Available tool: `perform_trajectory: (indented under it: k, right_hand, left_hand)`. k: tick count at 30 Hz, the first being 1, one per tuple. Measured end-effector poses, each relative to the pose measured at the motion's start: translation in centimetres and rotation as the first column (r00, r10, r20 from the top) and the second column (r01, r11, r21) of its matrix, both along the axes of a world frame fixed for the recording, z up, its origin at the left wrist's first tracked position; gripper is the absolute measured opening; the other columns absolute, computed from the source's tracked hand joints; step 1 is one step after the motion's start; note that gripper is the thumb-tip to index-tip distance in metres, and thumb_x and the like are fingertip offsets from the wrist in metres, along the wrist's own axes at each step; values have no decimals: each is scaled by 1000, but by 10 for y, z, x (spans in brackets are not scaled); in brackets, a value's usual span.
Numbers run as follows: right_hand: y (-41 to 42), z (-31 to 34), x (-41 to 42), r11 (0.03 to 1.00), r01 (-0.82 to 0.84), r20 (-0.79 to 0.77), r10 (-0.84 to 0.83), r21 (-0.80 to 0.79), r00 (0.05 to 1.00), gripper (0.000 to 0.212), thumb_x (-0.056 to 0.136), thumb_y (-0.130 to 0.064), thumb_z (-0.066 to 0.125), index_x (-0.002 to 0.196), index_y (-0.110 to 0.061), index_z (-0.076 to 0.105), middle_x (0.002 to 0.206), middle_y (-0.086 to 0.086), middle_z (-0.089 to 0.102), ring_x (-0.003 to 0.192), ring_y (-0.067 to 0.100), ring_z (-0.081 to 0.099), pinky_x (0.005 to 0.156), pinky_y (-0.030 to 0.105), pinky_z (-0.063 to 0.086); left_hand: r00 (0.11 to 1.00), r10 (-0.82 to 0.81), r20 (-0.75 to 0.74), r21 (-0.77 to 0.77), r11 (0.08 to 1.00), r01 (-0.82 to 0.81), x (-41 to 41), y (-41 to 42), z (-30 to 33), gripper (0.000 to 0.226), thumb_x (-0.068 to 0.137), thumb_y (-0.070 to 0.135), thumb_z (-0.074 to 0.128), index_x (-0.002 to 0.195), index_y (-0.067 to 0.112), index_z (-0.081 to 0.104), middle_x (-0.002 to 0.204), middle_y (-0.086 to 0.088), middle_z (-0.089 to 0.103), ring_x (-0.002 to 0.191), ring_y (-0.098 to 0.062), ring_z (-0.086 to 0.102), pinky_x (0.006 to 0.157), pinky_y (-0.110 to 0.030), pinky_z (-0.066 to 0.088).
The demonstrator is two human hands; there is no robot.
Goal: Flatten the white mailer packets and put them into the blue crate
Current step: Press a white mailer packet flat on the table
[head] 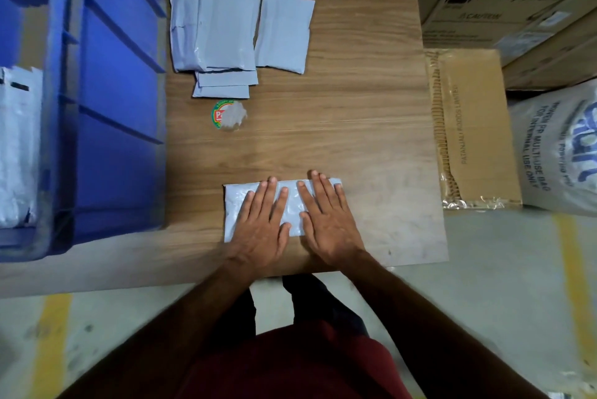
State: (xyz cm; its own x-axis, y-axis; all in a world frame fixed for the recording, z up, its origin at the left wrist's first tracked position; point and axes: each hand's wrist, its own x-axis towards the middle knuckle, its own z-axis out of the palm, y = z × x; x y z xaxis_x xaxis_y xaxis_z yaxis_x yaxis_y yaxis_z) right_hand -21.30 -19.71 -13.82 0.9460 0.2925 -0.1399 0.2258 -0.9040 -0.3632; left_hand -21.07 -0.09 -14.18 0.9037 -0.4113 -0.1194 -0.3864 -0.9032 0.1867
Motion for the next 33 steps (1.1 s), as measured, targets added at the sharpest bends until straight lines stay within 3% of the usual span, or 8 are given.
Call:
perform_trajectory:
  k: [3,7,16,20,24,29,33]
  right_hand:
    - [-6,5,-1,997,61,-7,-60,53,998,64,104,-34,29,163,-13,16,170,15,2,158,26,-2,126,51,8]
    - [-25,-2,-13,973,226,-30,-225,45,974,64,105,-35,27,163,-12,14,170,14,2,158,24,-4,127,51,5]
    - [-19,-2,-15,975,222,-33,-221,30,975,63,105,-33,27,162,-10,14,170,15,2,158,26,-4,126,52,8]
    - [2,5,-12,985,149,1,-150,85,989,63,105,-31,34,162,-12,16,170,16,4,158,27,-2,126,50,10]
    - [11,0,-10,991,108,5,-109,78,994,62,106,-31,39,162,-13,18,170,15,5,158,27,0,126,51,15]
    - [19,5,-9,990,135,-22,-134,36,991,64,102,-30,35,162,-12,20,169,17,6,158,29,-1,126,51,11]
    - [36,7,-7,998,41,-3,-41,38,999,69,98,-30,38,162,-14,20,169,16,5,158,29,-1,127,50,5]
  left_hand:
    - [999,7,33,2,1000,-7,3,-14,3,71,94,33,36,158,3,26,166,-23,15,155,-37,16,122,-55,21]
    - [990,-143,1,-16,990,143,9,-22,-2,70,98,33,36,161,9,18,168,-20,8,156,-34,9,122,-53,22]
    - [993,-114,-2,18,993,114,10,-21,5,70,99,36,36,161,8,21,168,-18,11,156,-33,11,122,-54,24]
    - [999,7,52,40,999,-10,8,-1,6,68,99,35,35,158,1,27,165,-25,17,155,-37,16,123,-54,19]
    - [1000,7,22,9,1000,-8,5,8,-3,69,99,39,40,159,7,26,167,-17,18,155,-31,17,126,-48,13]
    - [1000,17,-2,4,1000,-17,6,9,6,68,101,39,37,160,7,25,167,-18,16,155,-32,15,124,-50,17]
    - [998,66,20,78,995,-68,2,22,7,68,100,37,33,159,5,26,166,-23,17,155,-36,16,123,-53,16]
